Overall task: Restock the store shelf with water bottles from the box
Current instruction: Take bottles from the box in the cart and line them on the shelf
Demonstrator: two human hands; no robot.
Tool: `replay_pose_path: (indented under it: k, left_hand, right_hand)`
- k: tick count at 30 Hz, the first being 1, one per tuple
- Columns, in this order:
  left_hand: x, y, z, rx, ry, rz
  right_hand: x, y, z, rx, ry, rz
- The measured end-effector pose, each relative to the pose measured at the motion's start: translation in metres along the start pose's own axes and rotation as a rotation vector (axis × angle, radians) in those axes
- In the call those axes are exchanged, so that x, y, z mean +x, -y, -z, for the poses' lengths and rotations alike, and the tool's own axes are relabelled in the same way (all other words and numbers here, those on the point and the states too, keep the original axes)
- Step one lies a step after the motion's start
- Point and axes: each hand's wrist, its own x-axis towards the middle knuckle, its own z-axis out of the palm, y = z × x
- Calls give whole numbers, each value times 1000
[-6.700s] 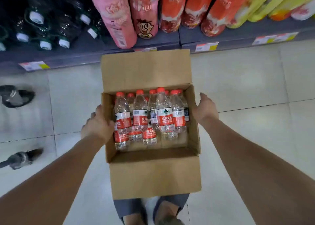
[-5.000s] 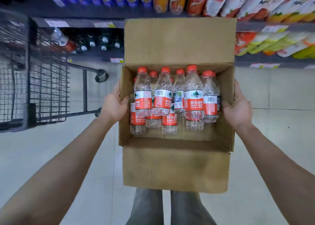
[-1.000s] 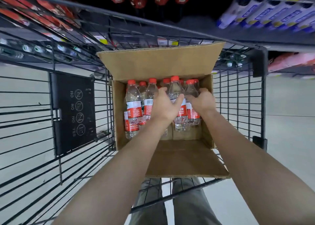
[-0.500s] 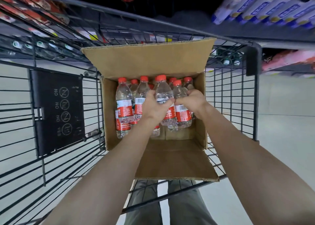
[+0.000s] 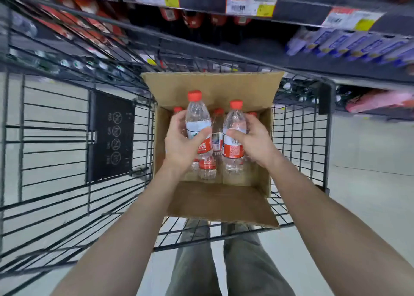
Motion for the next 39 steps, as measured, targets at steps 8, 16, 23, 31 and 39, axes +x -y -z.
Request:
replay_pose_path:
  k: [8,16,23,31,39]
  left_hand:
    - [-52,-97,100,10,-176,-178]
    - [-125,-202,206,-29,-402,-361]
    - [-191,-239,325,-39,-609,-460]
    - [-261,-222,488,-61,-752,-549]
    - [-308,-169,672,-50,-738,-649]
  right_hand:
    - [-68,151,-14,-32,170,300]
    - [-154,291,-61,-137,302,596]
    - [-238,385,-131,-222,414,869]
    - [-335,442,-270,-235,499,1013]
    - [-411,455,-464,-197,470,1041]
